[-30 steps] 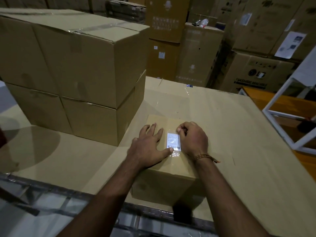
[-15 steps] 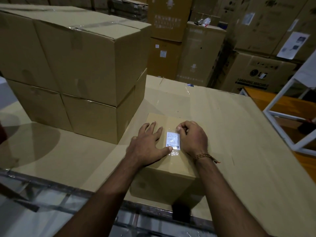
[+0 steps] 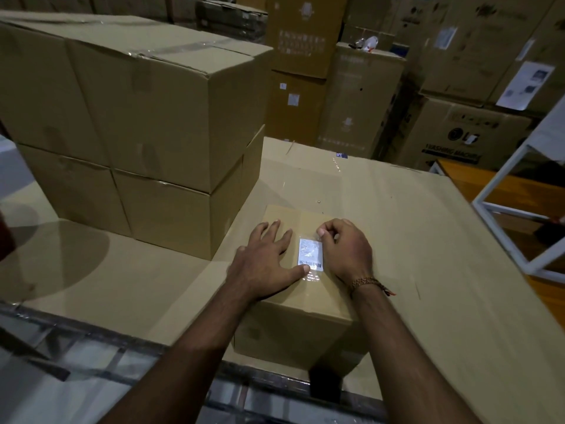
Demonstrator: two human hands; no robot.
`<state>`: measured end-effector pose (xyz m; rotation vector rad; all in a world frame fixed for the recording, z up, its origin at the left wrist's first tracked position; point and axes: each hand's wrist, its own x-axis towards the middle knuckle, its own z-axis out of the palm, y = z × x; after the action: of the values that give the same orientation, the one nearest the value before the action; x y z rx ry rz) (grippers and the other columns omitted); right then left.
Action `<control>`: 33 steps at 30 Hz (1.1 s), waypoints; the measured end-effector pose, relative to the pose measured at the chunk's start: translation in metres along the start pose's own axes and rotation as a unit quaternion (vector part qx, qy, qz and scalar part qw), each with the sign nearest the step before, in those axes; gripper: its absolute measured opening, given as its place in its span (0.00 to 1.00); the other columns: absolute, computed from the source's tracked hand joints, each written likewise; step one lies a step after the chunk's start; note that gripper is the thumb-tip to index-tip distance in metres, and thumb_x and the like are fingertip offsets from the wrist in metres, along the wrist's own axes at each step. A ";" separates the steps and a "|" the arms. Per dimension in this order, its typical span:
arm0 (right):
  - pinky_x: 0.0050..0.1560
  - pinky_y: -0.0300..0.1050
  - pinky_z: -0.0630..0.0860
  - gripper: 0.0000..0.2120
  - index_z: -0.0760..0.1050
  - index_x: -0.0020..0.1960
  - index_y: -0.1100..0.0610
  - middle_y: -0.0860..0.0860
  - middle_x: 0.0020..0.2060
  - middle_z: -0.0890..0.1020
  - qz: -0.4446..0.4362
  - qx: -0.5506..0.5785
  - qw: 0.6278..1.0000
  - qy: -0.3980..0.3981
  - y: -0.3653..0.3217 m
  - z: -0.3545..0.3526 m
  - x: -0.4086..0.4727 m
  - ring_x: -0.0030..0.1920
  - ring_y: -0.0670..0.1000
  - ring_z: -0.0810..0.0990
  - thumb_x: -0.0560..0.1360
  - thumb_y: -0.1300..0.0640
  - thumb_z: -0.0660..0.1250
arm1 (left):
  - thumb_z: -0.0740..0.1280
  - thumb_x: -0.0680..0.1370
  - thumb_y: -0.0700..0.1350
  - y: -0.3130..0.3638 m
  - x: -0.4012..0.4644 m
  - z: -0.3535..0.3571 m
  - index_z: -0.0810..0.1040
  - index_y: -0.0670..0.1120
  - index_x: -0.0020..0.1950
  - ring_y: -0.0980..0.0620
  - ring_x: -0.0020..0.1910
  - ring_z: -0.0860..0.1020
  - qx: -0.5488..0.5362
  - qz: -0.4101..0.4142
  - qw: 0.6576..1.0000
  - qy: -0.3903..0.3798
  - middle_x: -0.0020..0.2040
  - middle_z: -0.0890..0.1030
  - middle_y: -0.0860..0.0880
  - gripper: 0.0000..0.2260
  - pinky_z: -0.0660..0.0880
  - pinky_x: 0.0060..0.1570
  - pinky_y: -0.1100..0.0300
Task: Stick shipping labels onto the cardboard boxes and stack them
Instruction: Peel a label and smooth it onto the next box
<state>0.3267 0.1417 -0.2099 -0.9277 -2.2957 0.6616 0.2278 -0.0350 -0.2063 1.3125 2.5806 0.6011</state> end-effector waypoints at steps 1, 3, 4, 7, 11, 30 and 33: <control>0.43 0.44 0.67 0.06 0.78 0.43 0.46 0.41 0.42 0.79 -0.001 0.002 1.000 0.000 0.000 0.000 0.000 0.41 0.43 0.76 0.79 0.53 0.69 | 0.60 0.76 0.75 0.000 0.000 0.000 0.52 0.57 0.86 0.53 0.84 0.44 -0.001 0.001 1.000 0.001 0.86 0.45 0.57 0.44 0.62 0.76 0.36; 0.42 0.44 0.67 0.07 0.78 0.42 0.46 0.42 0.42 0.79 0.000 0.008 1.000 -0.002 -0.001 0.000 0.000 0.40 0.42 0.76 0.79 0.53 0.69 | 0.60 0.75 0.75 -0.001 0.001 0.001 0.52 0.57 0.86 0.53 0.84 0.44 -0.003 0.001 1.000 0.002 0.86 0.45 0.57 0.44 0.62 0.76 0.36; 0.42 0.44 0.67 0.07 0.78 0.42 0.46 0.42 0.42 0.79 0.001 0.013 1.000 -0.001 -0.001 0.000 0.000 0.40 0.43 0.76 0.79 0.53 0.69 | 0.60 0.75 0.75 -0.001 0.000 0.001 0.53 0.57 0.86 0.53 0.84 0.44 -0.003 0.001 1.000 0.003 0.86 0.45 0.57 0.44 0.62 0.76 0.36; 0.42 0.44 0.67 0.07 0.78 0.42 0.46 0.42 0.42 0.80 0.000 0.021 1.000 0.002 -0.002 0.000 -0.001 0.41 0.41 0.76 0.79 0.54 0.69 | 0.60 0.76 0.75 -0.001 0.000 0.001 0.53 0.57 0.86 0.53 0.84 0.44 -0.002 0.000 1.000 0.004 0.86 0.45 0.57 0.44 0.62 0.76 0.36; 0.42 0.44 0.68 0.06 0.79 0.43 0.47 0.42 0.42 0.80 -0.006 0.025 1.000 0.003 -0.002 -0.001 -0.002 0.42 0.39 0.77 0.79 0.54 0.69 | 0.61 0.76 0.75 -0.001 0.000 0.000 0.52 0.57 0.86 0.53 0.84 0.44 -0.002 0.001 1.000 0.001 0.86 0.45 0.57 0.43 0.62 0.76 0.36; 0.39 0.45 0.76 0.02 0.74 0.55 0.44 0.44 0.46 0.82 -0.019 0.159 0.984 -0.075 -0.010 -0.017 -0.012 0.37 0.40 0.79 0.84 0.50 0.67 | 0.61 0.77 0.75 0.001 0.000 -0.001 0.51 0.58 0.86 0.51 0.84 0.43 0.000 -0.002 1.000 -0.007 0.87 0.44 0.56 0.43 0.60 0.76 0.35; 0.45 0.50 0.85 0.21 0.70 0.68 0.39 0.49 0.50 0.84 -0.004 0.199 0.970 -0.140 -0.009 -0.022 -0.022 0.45 0.43 0.86 0.80 0.52 0.74 | 0.60 0.77 0.74 0.000 -0.001 0.000 0.52 0.57 0.86 0.52 0.84 0.43 -0.002 0.000 1.000 -0.001 0.87 0.45 0.57 0.43 0.60 0.76 0.36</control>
<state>0.3503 0.1251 -0.1951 -0.6667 -2.2737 1.2639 0.2281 -0.0358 -0.2061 1.3102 2.5759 0.6045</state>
